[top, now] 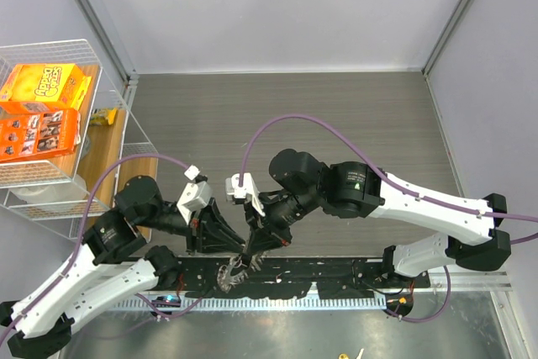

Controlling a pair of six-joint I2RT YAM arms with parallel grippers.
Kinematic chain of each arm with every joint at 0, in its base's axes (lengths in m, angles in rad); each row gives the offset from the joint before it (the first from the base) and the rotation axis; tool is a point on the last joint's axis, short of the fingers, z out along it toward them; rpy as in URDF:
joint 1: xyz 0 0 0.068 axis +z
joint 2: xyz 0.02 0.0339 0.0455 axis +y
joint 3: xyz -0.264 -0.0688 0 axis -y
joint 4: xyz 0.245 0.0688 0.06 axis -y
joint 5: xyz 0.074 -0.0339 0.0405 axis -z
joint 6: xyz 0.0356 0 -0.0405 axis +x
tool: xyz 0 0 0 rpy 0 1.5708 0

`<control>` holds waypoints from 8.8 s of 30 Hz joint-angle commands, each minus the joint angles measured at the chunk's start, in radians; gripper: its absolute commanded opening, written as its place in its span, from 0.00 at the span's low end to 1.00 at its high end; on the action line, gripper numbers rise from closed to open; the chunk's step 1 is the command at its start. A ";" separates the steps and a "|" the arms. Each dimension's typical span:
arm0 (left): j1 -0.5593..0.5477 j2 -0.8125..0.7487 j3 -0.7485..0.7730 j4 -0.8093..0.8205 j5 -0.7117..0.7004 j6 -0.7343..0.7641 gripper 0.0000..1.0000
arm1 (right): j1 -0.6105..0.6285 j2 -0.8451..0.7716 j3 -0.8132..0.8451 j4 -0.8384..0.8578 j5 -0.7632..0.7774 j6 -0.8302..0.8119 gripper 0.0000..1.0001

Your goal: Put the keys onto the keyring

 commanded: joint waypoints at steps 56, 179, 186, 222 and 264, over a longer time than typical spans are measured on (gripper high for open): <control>-0.006 -0.171 -0.112 0.582 -0.175 -0.216 0.00 | 0.105 -0.252 -0.102 0.398 0.314 -0.176 0.36; -0.006 -0.213 -0.132 0.662 -0.229 -0.224 0.00 | 0.122 -0.197 -0.129 0.484 0.260 -0.126 0.33; -0.006 -0.224 -0.137 0.658 -0.243 -0.220 0.00 | 0.128 -0.183 -0.123 0.510 0.267 -0.112 0.30; -0.006 -0.230 -0.033 0.285 -0.172 -0.187 0.34 | 0.148 -0.097 0.082 0.097 0.301 -0.153 0.06; -0.006 -0.053 -0.004 -0.094 -0.037 -0.067 0.32 | 0.021 0.024 -0.002 0.107 0.034 0.020 0.05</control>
